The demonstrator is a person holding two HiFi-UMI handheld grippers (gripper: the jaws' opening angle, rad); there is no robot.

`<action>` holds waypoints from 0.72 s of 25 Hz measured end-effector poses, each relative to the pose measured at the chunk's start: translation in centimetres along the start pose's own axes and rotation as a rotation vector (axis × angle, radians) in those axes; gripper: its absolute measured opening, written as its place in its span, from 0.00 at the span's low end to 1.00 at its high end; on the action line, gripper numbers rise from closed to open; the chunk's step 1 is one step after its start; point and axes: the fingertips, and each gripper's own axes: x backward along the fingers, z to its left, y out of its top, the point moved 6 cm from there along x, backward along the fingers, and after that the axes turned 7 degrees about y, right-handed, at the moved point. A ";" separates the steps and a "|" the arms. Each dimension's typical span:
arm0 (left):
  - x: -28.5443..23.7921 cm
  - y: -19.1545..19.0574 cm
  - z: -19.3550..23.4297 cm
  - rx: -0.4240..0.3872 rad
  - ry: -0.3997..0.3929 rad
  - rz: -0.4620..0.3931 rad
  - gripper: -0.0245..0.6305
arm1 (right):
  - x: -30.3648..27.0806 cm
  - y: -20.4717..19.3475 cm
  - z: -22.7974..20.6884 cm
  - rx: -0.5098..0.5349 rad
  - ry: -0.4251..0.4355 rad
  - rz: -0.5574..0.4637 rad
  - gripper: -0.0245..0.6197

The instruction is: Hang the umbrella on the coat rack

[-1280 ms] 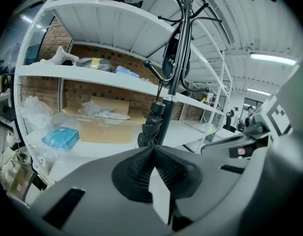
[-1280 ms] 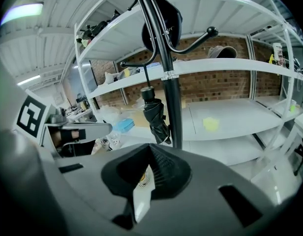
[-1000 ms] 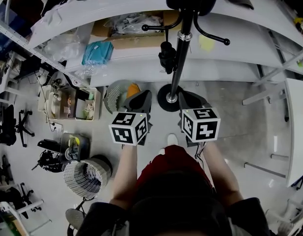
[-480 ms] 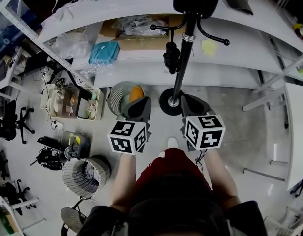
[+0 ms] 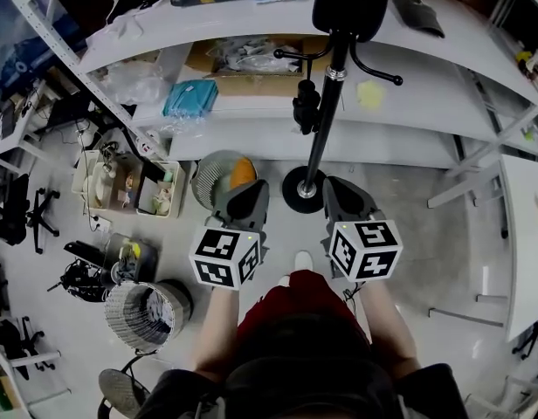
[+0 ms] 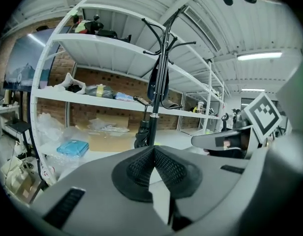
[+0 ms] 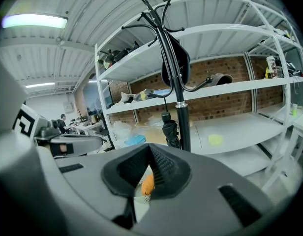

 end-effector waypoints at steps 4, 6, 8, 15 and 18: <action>1.3 0.4 -0.7 0.000 -0.005 -0.036 0.06 | 1.3 0.3 1.2 0.030 0.017 -0.045 0.06; 1.9 0.6 -0.9 0.000 -0.007 -0.047 0.05 | 1.9 0.5 1.7 0.039 0.028 -0.062 0.06; 2.4 0.8 -1.0 0.003 -0.008 -0.059 0.06 | 2.3 0.6 2.3 0.047 0.037 -0.074 0.06; 4.0 1.1 -1.2 0.001 -0.010 -0.087 0.06 | 3.6 0.5 4.0 0.069 0.046 -0.101 0.06; 4.2 1.6 -1.4 -0.006 -0.017 -0.097 0.06 | 4.0 0.7 4.2 0.069 0.049 -0.109 0.06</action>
